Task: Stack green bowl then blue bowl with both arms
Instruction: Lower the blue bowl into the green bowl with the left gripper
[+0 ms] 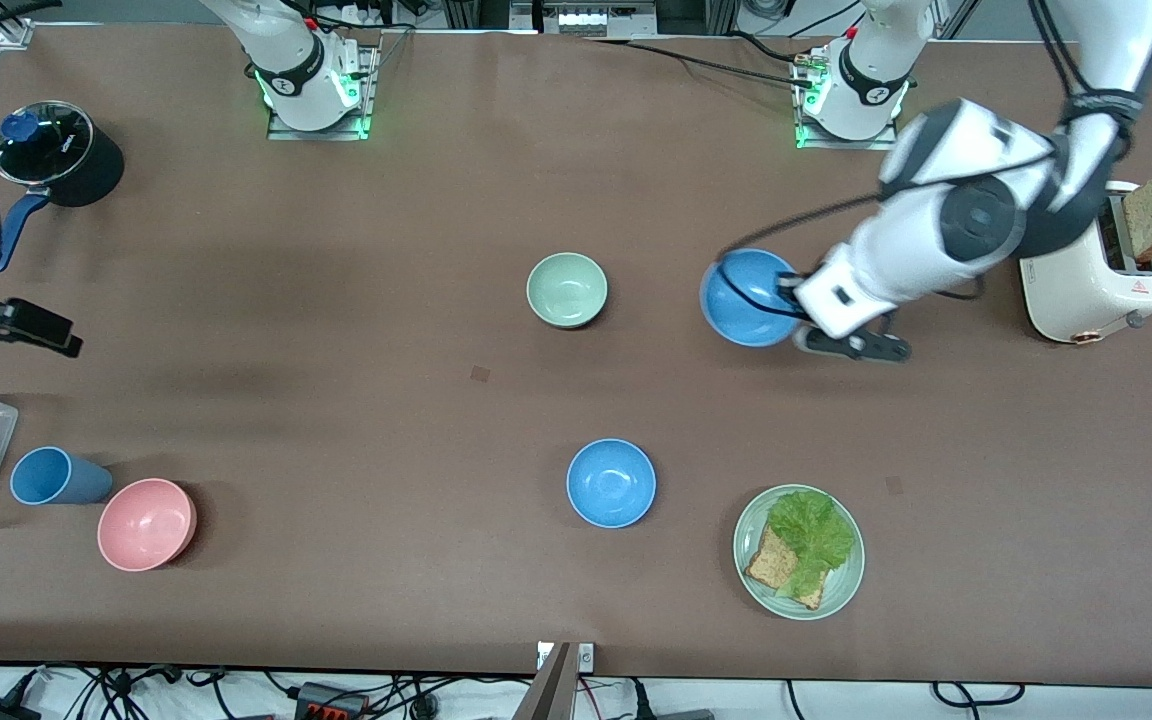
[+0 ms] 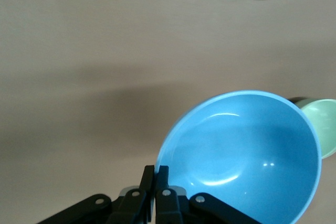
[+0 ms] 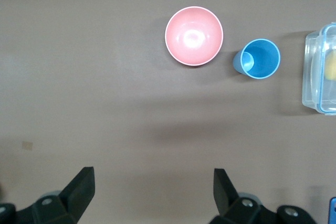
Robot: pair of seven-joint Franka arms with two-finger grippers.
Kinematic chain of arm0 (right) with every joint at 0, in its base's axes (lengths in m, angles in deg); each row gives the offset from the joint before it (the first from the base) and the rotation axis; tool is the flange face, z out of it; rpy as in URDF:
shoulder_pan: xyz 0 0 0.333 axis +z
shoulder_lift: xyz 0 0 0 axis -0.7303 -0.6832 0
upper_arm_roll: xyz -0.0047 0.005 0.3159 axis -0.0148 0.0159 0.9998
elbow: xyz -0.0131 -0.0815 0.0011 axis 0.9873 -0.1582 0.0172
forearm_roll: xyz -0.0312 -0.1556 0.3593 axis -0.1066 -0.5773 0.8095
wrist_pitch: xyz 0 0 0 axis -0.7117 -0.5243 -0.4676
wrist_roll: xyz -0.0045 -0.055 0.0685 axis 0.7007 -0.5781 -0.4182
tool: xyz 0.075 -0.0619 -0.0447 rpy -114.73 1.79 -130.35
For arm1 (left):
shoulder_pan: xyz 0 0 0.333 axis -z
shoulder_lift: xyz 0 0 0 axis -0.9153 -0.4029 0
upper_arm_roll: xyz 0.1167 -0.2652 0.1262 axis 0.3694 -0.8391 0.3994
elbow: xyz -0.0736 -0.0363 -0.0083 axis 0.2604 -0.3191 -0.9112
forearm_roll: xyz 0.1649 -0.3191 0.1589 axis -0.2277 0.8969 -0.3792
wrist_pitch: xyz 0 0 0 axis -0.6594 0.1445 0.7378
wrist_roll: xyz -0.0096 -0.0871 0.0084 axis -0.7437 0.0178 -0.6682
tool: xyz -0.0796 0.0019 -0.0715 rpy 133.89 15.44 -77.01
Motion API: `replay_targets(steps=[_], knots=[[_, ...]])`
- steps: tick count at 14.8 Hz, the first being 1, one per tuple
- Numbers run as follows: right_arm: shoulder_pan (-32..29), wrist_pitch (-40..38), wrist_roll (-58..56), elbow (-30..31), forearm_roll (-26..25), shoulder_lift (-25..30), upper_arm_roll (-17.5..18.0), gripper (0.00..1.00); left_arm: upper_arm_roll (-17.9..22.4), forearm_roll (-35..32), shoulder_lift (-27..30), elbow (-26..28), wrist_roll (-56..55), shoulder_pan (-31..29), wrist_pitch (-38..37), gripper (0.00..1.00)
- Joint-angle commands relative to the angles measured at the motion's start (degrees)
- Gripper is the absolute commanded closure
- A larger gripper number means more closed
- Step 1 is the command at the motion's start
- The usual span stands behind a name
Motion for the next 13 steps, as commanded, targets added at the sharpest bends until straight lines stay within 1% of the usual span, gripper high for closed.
replay_targets(steps=[1,2,4,6,7,9,10,13], knots=[[-0.50,-1.24,-1.15,0.95,0.24,2.20,0.58,0.00,-2.65,1.27,-0.81,0.41,-6.12,0.95,1.88,1.00],[-0.24,-2.20,-0.89,1.04,-0.37,2.55,0.58,0.00,-3.01,1.36,-0.90,0.32,-9.18,3.05,2.84,1.00],[-0.06,-2.21,-0.89,2.78,-0.55,3.43,0.67,0.00,-3.10,1.45,-3.43,0.32,-18.14,7.10,5.74,1.00],[-0.15,-0.46,-0.97,7.17,-0.64,6.31,0.58,0.00,-2.66,1.27,-5.89,0.23,-24.74,11.67,10.83,1.00],[-0.15,1.55,-0.98,10.76,-0.82,8.59,0.58,0.00,-2.57,0.57,-7.99,0.06,-26.95,12.82,12.85,1.00],[0.20,5.77,-0.98,17.18,-2.65,12.81,0.76,0.00,-2.14,-0.83,-9.07,0.32,-28.55,16.32,15.06,1.00],[0.20,6.66,-0.98,19.21,-3.01,13.96,0.84,0.00,-0.57,-2.06,-9.07,0.23,-28.72,17.91,15.07,1.00],[0.03,6.32,-0.89,19.93,-2.93,14.24,0.84,0.00,2.78,-3.38,-10.65,0.06,-29.25,23.01,16.03,1.00]])
